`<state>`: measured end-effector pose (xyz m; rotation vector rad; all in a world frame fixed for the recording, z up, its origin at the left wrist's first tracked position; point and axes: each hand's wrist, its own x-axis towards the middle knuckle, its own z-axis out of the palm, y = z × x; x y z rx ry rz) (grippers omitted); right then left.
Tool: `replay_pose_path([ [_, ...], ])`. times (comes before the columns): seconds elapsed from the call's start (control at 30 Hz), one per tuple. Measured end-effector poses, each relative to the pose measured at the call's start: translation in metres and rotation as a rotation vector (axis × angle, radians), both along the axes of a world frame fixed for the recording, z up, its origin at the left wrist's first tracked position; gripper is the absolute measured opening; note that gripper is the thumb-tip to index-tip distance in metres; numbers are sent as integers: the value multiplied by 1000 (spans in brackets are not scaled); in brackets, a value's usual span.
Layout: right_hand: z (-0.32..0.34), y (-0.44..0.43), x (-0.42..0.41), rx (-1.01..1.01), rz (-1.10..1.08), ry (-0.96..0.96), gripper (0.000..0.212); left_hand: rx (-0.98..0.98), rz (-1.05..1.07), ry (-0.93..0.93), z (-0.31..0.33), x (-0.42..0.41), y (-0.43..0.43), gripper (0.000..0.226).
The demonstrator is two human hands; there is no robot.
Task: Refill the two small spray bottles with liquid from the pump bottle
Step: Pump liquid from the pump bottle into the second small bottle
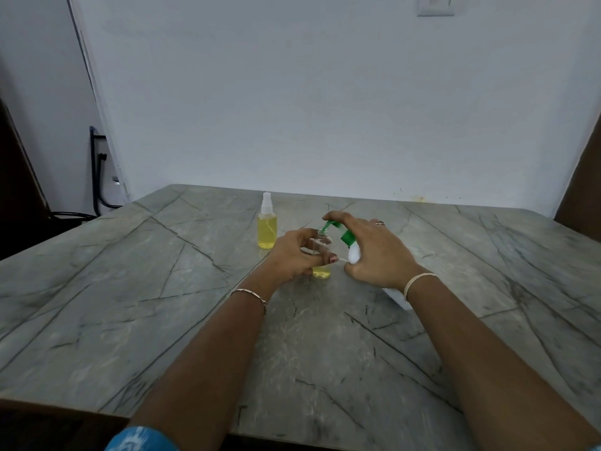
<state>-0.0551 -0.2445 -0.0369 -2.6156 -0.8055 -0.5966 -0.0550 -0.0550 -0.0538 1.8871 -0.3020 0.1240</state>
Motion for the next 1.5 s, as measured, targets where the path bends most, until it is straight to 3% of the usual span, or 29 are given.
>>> replay_pose_path([
  [0.13, 1, -1, -2, -43, -1, 0, 94, 15, -1, -2, 1, 0, 0, 39],
  [0.47, 4, 4, -3, 20, 13, -2, 71, 36, 7, -5, 0, 1, -1, 43],
  [0.73, 0, 0, -4, -5, -2, -12, 81, 47, 15, -3, 2, 0, -2, 40],
  [1.5, 3, 4, -4, 34, -31, 13, 74, 94, 25, -43, 1, -3, -3, 41],
])
